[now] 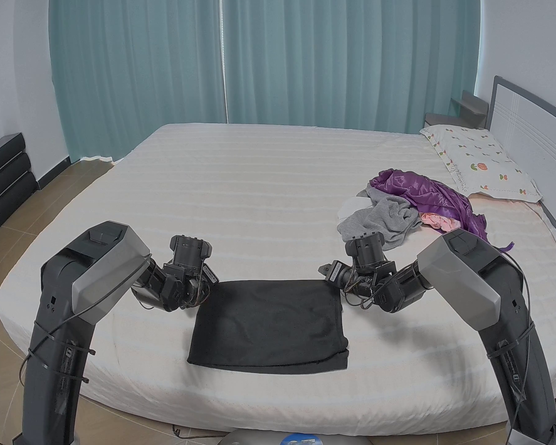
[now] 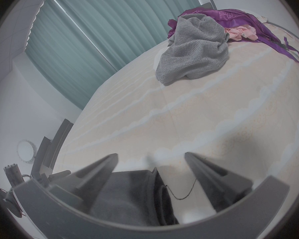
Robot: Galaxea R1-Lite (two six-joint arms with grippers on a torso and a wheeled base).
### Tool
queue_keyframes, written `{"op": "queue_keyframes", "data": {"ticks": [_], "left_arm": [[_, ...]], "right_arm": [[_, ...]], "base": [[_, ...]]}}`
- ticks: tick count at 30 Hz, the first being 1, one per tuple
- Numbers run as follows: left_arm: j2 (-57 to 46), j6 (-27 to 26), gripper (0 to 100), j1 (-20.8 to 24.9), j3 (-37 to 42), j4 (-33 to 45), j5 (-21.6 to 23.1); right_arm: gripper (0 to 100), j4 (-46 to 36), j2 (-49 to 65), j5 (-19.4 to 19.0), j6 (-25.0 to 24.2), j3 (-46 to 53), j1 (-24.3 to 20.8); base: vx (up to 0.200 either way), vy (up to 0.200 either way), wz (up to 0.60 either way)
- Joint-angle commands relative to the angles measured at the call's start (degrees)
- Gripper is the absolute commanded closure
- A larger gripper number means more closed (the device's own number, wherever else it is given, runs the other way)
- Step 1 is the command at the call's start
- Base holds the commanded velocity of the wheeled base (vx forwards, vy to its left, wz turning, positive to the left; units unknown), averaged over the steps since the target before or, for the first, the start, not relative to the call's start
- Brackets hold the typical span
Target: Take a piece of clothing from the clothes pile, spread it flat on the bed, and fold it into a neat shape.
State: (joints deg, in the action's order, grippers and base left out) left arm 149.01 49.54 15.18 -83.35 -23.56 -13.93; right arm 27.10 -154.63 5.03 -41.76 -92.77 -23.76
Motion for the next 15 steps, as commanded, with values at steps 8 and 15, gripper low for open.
{"op": "queue_keyframes", "data": {"ticks": [8, 15], "left_arm": [[-12.2, 4.0, 0, -1.3, 13.5, -1.0, 6.3], [-15.1, 4.2, 0, -1.3, 19.0, -3.1, 10.1]], "right_arm": [[0, 4.3, 17.8, -1.8, -9.2, 22.0, 3.2], [0, 16.1, 26.0, -2.0, -18.1, 42.6, 5.4]], "base": [[0.0, 0.0, 0.0], [0.0, 0.0, 0.0]]}}
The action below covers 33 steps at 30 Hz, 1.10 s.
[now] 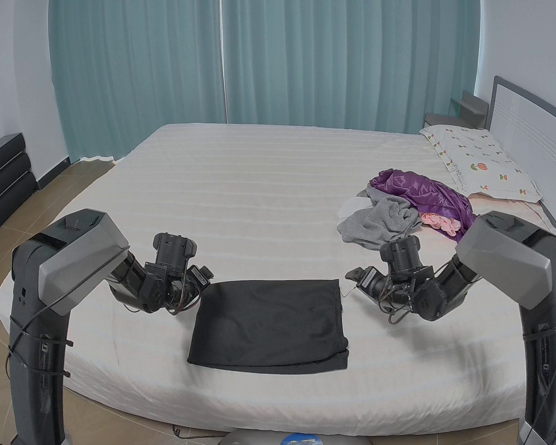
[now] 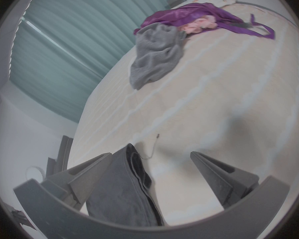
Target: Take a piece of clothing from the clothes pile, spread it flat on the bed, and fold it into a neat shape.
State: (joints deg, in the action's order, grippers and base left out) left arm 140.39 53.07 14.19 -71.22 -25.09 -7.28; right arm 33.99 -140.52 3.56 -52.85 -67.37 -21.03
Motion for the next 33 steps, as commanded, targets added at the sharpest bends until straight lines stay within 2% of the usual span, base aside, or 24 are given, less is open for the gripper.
{"op": "queue_keyframes", "data": {"ticks": [1, 5, 11, 14, 15, 16, 19, 25, 32, 33], "left_arm": [[-6.4, 0.7, 0, -0.3, 6.9, -1.5, 3.4], [-6.3, 0.6, 0, 0.1, 7.0, -1.5, 3.6], [-3.4, -2.2, 0, 0.8, 6.1, -2.0, 3.8], [-2.0, -6.7, 0, 0.8, 6.5, -3.1, 4.8], [-2.0, -6.7, 0, 0.8, 6.5, -3.1, 4.8], [-1.2, -9.3, 0, 1.3, 6.7, -3.9, 5.6], [-0.5, -10.6, 0, 1.5, 6.6, -4.9, 5.7], [3.8, -16.9, 0, 1.4, 6.0, -10.8, 5.4], [4.1, -16.9, 0, 1.4, 6.0, -12.1, 5.4], [4.0, -16.7, 100, 1.3, 6.0, -12.1, 5.5]], "right_arm": [[0, 11.2, 12.4, -0.5, -7.7, 19.1, 3.0], [0, 19.9, 12.6, -1.7, -9.8, 25.9, 3.9], [0, 27.1, 8.7, -3.3, -10.9, 29.0, 5.3], [0, 28.1, 6.9, -3.4, -10.9, 28.9, 6.0], [0, 28.1, 6.9, -3.4, -10.9, 28.9, 6.0], [0, 28.2, 5.9, -3.7, -10.9, 28.3, 6.6], [0, 28.5, 6.0, -4.3, -11.0, 28.4, 6.7], [0, 30.5, 5.6, -4.5, -10.8, 29.5, 6.3], [0, 30.6, 5.6, -4.5, -10.8, 29.5, 6.3], [0, 30.6, 5.6, -4.5, -10.8, 29.5, 6.3]], "base": [[0.0, 0.0, 0.0], [-0.15, 0.0, 0.0], [0.0, 0.0, 0.0], [0.0, 0.0, 0.0], [0.0, 0.0, 0.0], [0.0, 0.0, 0.0], [0.0, 0.0, 0.0], [0.0, 0.0, 0.0], [0.0, 0.0, 0.0], [0.0, 0.0, 0.0]]}}
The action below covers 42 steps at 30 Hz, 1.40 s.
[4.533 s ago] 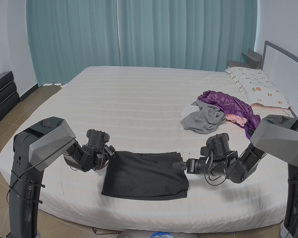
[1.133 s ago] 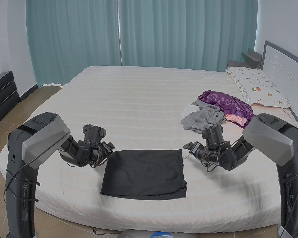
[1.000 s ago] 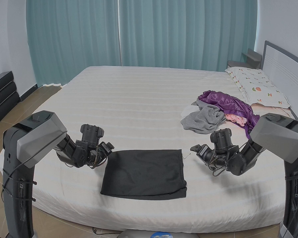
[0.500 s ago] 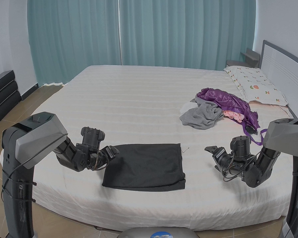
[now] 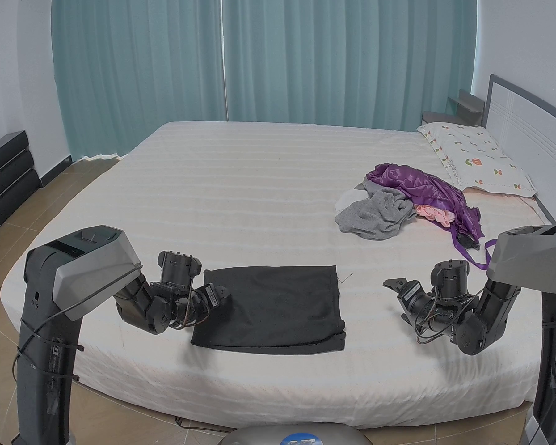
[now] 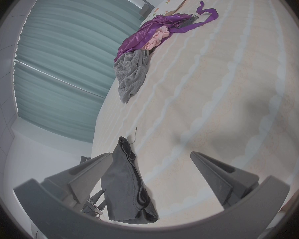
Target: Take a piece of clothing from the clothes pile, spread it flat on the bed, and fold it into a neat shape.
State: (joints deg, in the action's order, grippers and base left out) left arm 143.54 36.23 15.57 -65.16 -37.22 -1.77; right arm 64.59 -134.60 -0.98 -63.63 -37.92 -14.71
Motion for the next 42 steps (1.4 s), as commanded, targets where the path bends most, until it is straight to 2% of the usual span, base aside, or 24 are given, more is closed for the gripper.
{"op": "queue_keyframes", "data": {"ticks": [1, 8, 17, 22, 42], "left_arm": [[0.7, 0.4, 100, -0.4, -0.1, 0.0, 0.0], [0.6, 4.6, 100, -0.2, -1.3, -0.7, -0.9], [0.3, 4.9, 100, -0.2, -0.8, -0.7, -1.3], [0.3, 5.0, 100, -0.2, -0.5, -0.8, -3.2], [-1.2, 8.3, 100, -0.5, -0.4, -1.1, -3.3]], "right_arm": [[0, 0.1, -0.4, 0.0, -0.1, 0.0, -0.1], [0, 0.2, -0.3, -0.1, -0.1, 0.1, -0.1], [0, 0.2, -0.3, 0.0, -0.1, 0.4, -0.1], [0, 0.2, -0.3, -0.1, -0.1, 0.4, -0.1], [0, 0.2, -0.4, -0.1, -0.1, 0.5, -0.1]], "base": [[0.0, 0.0, 0.0], [0.0, 0.0, 0.0], [0.0, 0.0, 0.0], [0.0, 0.0, 0.0], [0.0, 0.01, 0.0]]}}
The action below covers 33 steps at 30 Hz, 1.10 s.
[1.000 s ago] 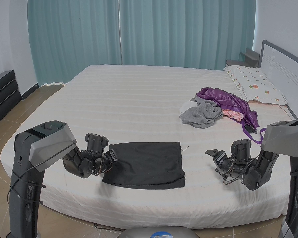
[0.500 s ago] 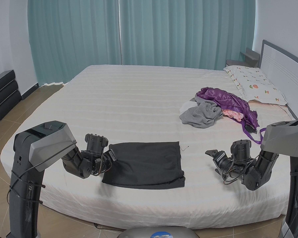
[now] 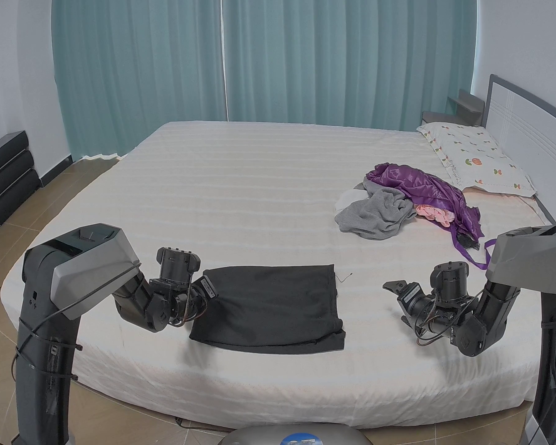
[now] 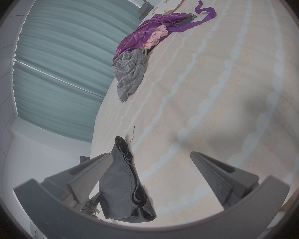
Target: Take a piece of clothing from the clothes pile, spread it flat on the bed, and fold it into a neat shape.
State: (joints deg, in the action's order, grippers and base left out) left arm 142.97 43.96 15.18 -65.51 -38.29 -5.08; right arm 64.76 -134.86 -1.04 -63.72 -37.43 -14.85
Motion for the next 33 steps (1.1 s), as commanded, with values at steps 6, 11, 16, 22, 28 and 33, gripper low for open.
{"op": "queue_keyframes", "data": {"ticks": [6, 11, 16, 22, 28, 33], "left_arm": [[-1.1, 0.9, 100, -0.3, -0.1, 0.0, 0.0], [-1.4, 0.9, 100, -0.4, -0.1, 0.0, -0.1], [-2.4, 1.0, 100, -1.7, 0.1, 0.1, 0.0], [-2.6, 1.0, 100, -2.7, 0.4, 0.1, 0.0], [-2.3, 1.0, 100, -3.3, 0.2, 0.1, 0.0], [-2.1, 1.0, 100, -3.6, 0.3, 0.1, 0.1]], "right_arm": [[0, 0.0, -0.1, 0.0, 0.0, 0.0, 0.0], [0, 0.0, -0.1, 0.0, 0.0, -0.1, 0.0], [0, 0.0, -0.1, 0.0, -0.1, -0.1, 0.0], [0, 0.1, -0.2, 0.0, -0.2, -0.3, 0.0], [0, 0.1, -0.4, 0.1, -0.2, -0.4, 0.0], [0, 1.9, -0.6, 0.1, -0.1, 0.0, 0.0]], "base": [[0.0, 0.2, 0.0], [0.0, 0.2, 0.0], [0.0, 0.2, 0.0], [0.0, 0.2, 0.0], [0.0, 0.2, 0.0], [0.0, 0.2, 0.0]]}}
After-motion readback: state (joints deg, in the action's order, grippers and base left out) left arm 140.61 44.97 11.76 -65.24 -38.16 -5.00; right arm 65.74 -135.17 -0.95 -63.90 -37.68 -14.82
